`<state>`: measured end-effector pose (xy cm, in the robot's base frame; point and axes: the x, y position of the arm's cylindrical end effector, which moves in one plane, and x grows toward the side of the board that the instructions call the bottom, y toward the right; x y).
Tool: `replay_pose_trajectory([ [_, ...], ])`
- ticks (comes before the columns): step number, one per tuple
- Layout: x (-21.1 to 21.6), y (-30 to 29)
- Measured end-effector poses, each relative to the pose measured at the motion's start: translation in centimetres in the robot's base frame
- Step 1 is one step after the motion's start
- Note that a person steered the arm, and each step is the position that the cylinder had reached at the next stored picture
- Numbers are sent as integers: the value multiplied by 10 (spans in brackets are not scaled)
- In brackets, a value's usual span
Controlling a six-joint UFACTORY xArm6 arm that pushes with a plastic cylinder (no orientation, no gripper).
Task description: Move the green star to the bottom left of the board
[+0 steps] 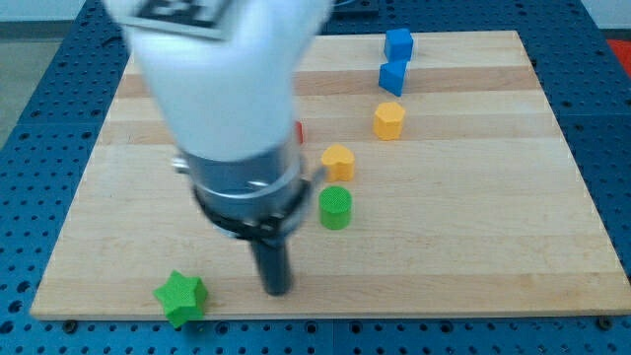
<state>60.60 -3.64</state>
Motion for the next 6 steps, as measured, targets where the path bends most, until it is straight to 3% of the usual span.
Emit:
replay_pose_trajectory([
  [1,12,11],
  [4,12,-167],
  [6,-3,-182],
])
